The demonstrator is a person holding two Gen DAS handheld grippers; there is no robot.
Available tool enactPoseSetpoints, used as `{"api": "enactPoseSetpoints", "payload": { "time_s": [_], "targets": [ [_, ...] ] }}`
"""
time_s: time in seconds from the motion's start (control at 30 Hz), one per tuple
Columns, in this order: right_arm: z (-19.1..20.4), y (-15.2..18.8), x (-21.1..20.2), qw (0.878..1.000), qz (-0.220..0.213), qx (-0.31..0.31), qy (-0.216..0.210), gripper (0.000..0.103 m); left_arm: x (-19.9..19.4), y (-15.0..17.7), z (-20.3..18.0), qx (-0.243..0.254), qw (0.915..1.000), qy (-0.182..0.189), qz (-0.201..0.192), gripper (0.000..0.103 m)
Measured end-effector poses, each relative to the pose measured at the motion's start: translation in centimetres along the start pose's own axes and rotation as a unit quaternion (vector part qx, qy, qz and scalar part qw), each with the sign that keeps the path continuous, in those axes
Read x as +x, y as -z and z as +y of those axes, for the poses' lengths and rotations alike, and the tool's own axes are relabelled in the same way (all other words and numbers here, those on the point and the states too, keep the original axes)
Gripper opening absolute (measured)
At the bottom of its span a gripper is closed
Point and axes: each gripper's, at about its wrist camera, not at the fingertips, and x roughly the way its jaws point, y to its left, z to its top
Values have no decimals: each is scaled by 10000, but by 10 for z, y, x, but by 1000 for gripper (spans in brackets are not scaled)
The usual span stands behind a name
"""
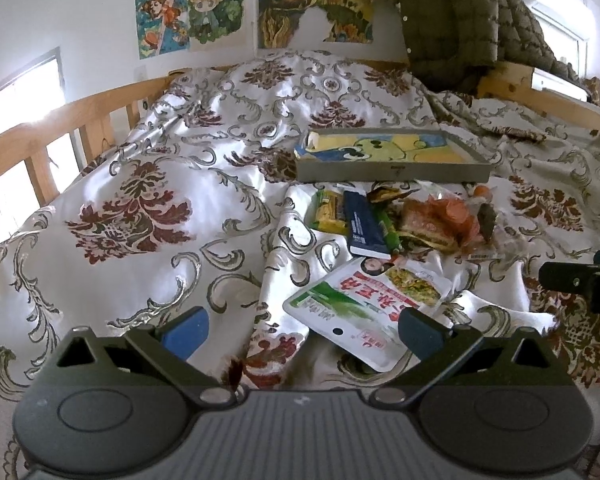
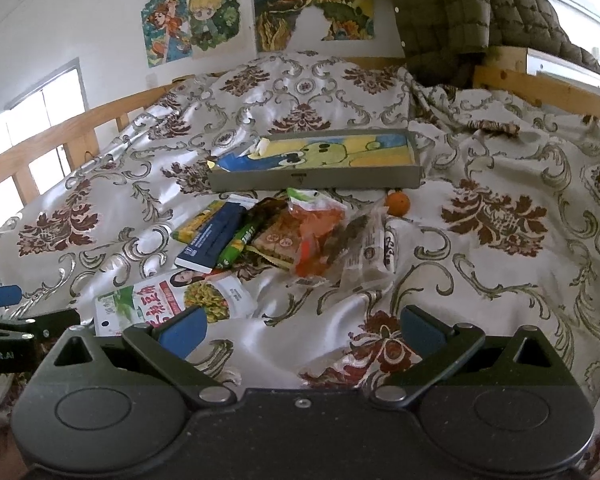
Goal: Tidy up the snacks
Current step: 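Move the left tool down toward the white-and-green noodle packet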
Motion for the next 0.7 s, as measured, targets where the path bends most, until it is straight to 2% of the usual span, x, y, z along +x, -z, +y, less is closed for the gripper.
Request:
{"api": "enactPoseSetpoints", "payload": {
  "time_s": [0.33, 0.7],
  "targets": [
    [-12, -1, 12, 9993, 241, 270, -43, 102, 14, -4, -6, 140, 9997, -71, 169, 103],
    [-13, -12, 27, 9987, 481, 165, -100, 102, 30, -17, -13, 418, 9986, 17, 331, 103]
  ]
}}
